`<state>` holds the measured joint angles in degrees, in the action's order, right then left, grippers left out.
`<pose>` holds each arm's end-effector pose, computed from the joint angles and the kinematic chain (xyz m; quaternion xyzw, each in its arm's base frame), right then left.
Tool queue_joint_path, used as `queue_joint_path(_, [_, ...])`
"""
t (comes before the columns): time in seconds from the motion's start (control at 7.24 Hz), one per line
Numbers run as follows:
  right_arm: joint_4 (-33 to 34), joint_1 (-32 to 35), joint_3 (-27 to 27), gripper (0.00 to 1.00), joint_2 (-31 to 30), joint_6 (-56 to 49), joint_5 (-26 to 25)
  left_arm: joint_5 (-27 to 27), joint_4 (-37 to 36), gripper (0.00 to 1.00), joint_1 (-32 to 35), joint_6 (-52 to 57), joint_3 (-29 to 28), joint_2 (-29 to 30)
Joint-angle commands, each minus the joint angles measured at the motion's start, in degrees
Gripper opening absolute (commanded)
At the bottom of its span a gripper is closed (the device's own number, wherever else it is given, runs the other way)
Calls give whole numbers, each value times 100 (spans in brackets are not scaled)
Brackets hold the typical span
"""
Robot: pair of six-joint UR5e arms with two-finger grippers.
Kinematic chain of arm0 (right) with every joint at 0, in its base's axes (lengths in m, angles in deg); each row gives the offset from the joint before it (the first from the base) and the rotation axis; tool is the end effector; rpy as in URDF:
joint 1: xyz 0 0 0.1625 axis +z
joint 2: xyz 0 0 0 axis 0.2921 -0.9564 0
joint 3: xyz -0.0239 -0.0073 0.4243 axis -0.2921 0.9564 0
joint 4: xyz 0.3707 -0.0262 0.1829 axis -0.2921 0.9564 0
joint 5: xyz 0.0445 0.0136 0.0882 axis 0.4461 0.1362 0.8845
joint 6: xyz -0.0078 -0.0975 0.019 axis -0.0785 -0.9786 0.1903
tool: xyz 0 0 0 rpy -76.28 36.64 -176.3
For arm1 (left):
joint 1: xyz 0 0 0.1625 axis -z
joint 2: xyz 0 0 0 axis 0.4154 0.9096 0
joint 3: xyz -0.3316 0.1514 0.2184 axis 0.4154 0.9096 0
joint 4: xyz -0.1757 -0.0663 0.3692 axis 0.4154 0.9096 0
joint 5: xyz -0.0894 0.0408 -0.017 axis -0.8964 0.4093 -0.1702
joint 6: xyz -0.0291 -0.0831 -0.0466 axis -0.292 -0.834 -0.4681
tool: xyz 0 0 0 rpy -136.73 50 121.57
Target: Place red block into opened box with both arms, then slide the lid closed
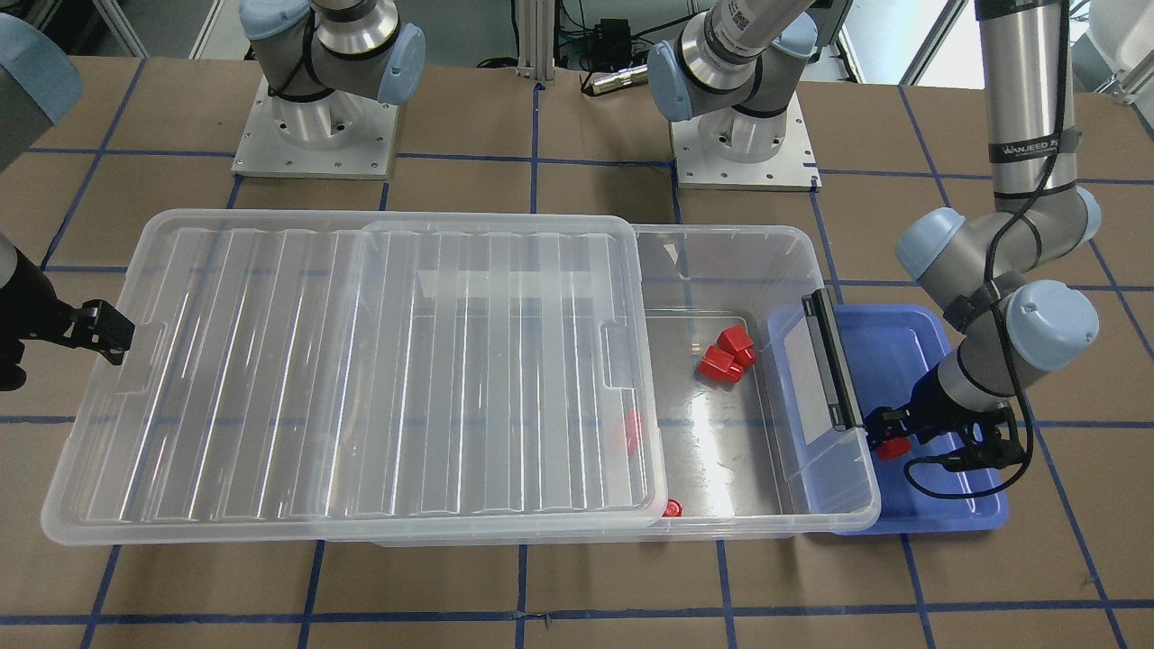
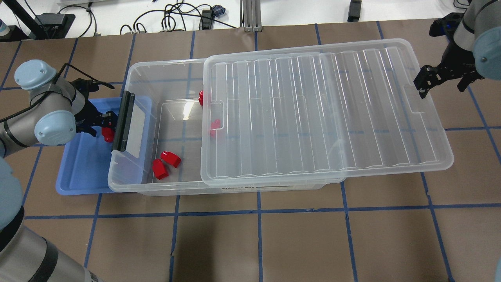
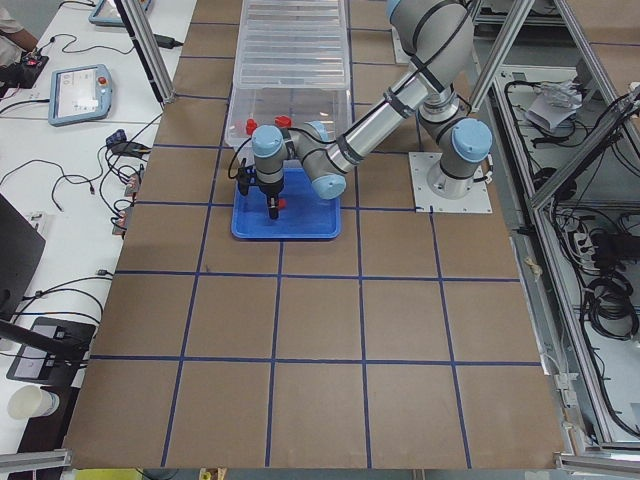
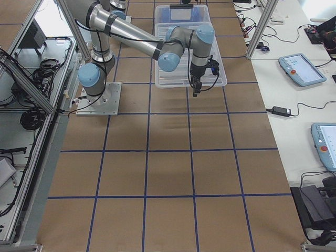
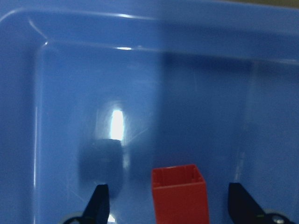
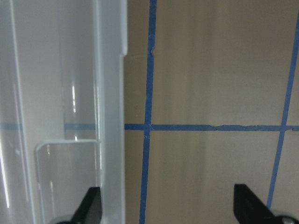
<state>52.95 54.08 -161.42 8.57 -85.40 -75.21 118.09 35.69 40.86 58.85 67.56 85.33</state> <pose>-0.0716 -0.5700 0.3615 0.0283 -0.9963 -0.0222 0.0782 0.1180 -0.5793 0.1778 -0.0588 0.9982 -0.0108 0.0017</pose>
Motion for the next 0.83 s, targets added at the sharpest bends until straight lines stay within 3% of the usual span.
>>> queue_joint_path(0.0, [-37, 5, 110, 100, -94, -7, 49, 10, 430, 11, 7, 9, -118, -103])
queue_joint_path(0.14, [-298, 13, 346, 100, -138, 45, 32, -60, 571, 7, -10, 9, -171, -121])
queue_joint_path(0.28, [-875, 13, 601, 100, -321, 80, 50, -87, 1164, 1, 16, 9, -537, -252])
queue_joint_path(0.69, [-1837, 40, 1016, 100, -770, 89, 76, -148, 3606, 1, 339, -78, -2154, -761])
